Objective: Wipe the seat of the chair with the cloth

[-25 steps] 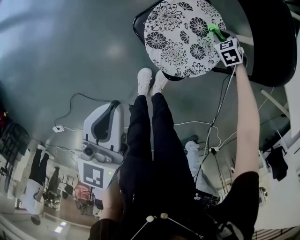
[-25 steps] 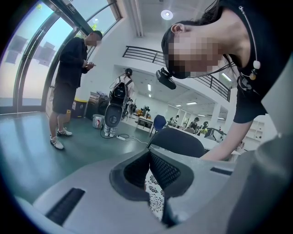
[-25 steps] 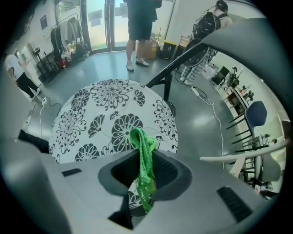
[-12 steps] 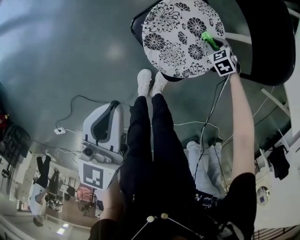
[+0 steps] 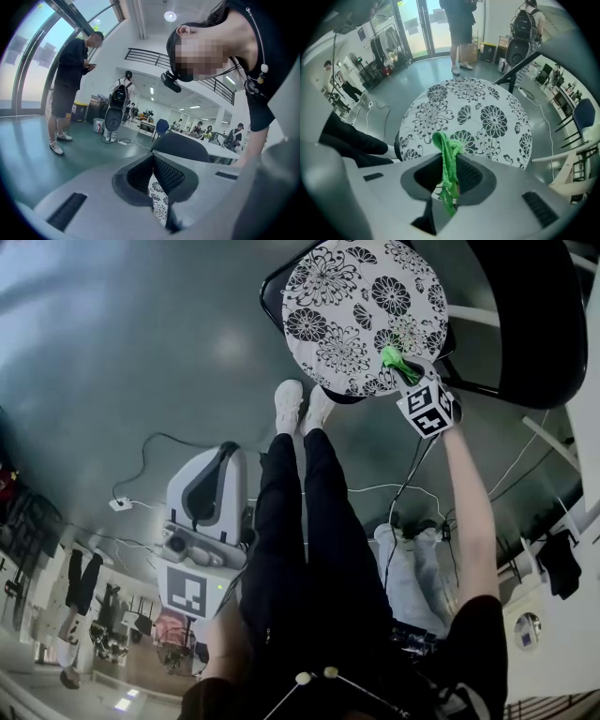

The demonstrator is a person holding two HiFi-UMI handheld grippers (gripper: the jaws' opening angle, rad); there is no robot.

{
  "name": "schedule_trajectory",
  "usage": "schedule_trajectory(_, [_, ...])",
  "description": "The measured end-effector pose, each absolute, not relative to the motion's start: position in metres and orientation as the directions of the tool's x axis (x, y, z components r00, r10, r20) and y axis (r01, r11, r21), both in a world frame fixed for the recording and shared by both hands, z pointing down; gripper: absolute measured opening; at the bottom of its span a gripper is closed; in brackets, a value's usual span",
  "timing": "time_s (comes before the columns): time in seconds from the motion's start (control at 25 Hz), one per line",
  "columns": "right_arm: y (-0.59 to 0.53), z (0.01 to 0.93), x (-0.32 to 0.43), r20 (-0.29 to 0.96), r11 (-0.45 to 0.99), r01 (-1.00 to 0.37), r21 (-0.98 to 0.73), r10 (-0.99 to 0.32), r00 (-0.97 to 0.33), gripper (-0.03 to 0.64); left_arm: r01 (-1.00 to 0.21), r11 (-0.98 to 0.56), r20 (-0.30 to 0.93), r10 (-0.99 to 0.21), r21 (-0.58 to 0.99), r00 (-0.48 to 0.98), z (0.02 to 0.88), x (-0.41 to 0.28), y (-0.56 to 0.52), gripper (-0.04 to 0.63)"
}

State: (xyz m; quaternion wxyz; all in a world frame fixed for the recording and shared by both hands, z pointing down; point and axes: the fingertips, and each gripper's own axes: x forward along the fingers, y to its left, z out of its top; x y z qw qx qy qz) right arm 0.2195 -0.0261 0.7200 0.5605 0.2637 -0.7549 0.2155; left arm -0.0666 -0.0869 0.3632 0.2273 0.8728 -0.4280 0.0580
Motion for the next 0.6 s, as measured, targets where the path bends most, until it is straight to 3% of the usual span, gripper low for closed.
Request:
schedule_trajectory(0.36, [0.025,0.716,0.187,0.948,0.805,-0.577,-0.138,-0.062,-0.313,0.084,-0.768,-0.532,0.262,-0.732,0.356,0.629,0.358,-0.062,-0.092,0.006])
schedule_trajectory(0.6, [-0.002,0.68,0.184,0.912,0.731,-0.678,-0.075,-0.224,-0.343,0.084,-0.756,-0.552,0.271,-0.713,0.353,0.647,0.355,-0.055,-0.091,0.006])
